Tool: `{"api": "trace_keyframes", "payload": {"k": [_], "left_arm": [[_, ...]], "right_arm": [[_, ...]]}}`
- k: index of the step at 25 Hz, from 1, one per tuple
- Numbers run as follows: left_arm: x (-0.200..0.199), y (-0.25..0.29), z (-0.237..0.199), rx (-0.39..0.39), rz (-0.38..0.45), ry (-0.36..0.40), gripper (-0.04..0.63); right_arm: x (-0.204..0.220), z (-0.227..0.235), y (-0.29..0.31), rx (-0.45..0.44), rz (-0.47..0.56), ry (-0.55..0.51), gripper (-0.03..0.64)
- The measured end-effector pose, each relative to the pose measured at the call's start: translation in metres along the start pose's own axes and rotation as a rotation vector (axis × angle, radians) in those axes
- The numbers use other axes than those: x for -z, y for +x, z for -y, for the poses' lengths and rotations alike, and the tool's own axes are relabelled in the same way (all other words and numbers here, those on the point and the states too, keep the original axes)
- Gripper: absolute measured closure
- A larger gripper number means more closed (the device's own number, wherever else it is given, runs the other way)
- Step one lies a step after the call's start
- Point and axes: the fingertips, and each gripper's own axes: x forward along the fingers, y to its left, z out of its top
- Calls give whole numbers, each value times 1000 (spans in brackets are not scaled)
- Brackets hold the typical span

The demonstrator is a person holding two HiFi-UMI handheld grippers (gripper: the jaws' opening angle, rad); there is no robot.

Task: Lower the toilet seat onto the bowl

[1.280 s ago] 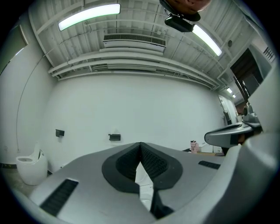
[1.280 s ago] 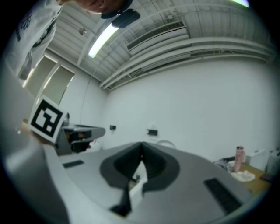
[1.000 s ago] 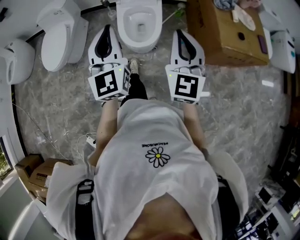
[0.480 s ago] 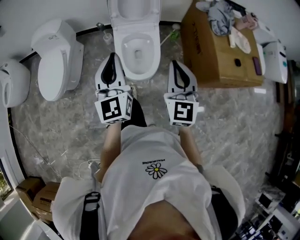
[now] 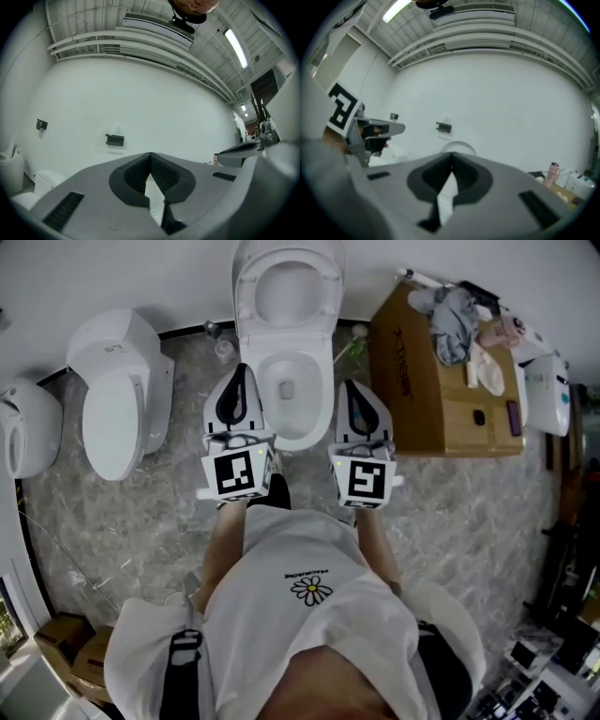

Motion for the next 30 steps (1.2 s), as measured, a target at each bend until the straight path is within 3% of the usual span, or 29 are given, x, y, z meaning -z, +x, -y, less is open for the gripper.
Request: {"api": "trace_keyframes", "payload": {"k": [7, 12, 17, 30], "left_arm": [[-11, 60, -42, 35, 21, -46, 575], [3, 76, -53, -3, -2, -41, 575], [1, 84, -62, -62, 19, -104, 575], [10, 117, -48, -119, -6, -47, 575]], "right_arm": [[-23, -8, 60, -4, 24, 45, 586], [-8, 2, 80, 0, -18, 54, 586], [-9, -1, 113, -79, 8, 84, 586], [5, 29, 152, -106, -4, 146, 586]]}}
